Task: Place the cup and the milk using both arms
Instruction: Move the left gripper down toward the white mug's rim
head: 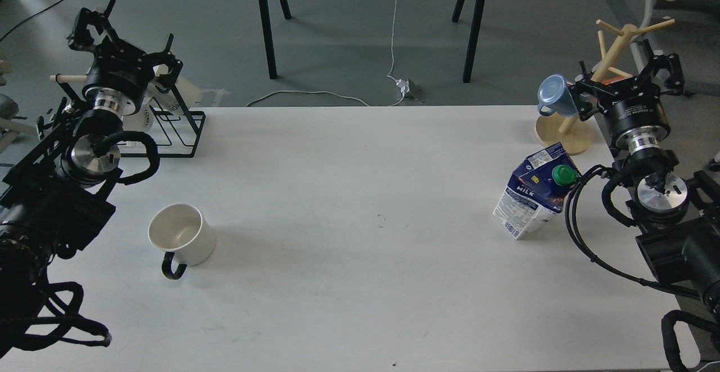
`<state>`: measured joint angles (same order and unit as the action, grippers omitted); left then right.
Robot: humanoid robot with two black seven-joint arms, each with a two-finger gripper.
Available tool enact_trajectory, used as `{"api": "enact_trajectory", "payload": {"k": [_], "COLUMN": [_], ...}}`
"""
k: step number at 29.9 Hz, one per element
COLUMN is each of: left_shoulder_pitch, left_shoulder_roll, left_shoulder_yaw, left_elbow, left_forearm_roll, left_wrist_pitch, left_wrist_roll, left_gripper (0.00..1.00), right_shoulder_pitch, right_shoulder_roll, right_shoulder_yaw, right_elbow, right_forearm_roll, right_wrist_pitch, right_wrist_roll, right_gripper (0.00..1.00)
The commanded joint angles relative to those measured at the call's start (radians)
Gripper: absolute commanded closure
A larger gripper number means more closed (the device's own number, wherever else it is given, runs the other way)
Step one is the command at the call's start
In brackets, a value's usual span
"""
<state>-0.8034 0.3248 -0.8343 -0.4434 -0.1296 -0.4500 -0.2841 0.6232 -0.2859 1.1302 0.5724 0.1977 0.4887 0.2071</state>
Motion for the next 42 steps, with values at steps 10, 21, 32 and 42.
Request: {"api": "enact_trajectory", "payload": {"k": [10,21,32,42], "left_shoulder_pitch": [-0.007,-0.007,0.032,0.098], "left_shoulder_roll": [0.003,0.013,0.13,0.584], "left_shoulder_yaw": [0.008,0.009,0.142,0.406], "left_elbow": [-0.008,-0.014,-0.205,-0.707], "left_forearm_roll": [-0.001,-0.001,0.03,0.557], "left_wrist_pitch": [-0.001,-0.007,-0.022,-0.022], "left_wrist_roll": [-0.01,-0.012,0.002,-0.012], "left_gripper": [0.01,0.01,0.01,0.01], "right_shoulder_pitch": [-0.06,-0.422,-0.723,-0.723], "right_shoulder_roll": [-0.059,-0.176,-0.162,-0.124], "right_shoulder_yaw": [0.022,0.149,0.192,0.218], "right_elbow": [0.15,0.543,0.656,0.656], "right_forearm_roll": [0.003,0.012,0.014,0.015], "right_wrist_pitch": [0.0,0.0,0.0,0.0], "right_wrist_roll": [0.005,0.008,0.014,0.014], "right_gripper": [0.01,0.01,0.01,0.01]}}
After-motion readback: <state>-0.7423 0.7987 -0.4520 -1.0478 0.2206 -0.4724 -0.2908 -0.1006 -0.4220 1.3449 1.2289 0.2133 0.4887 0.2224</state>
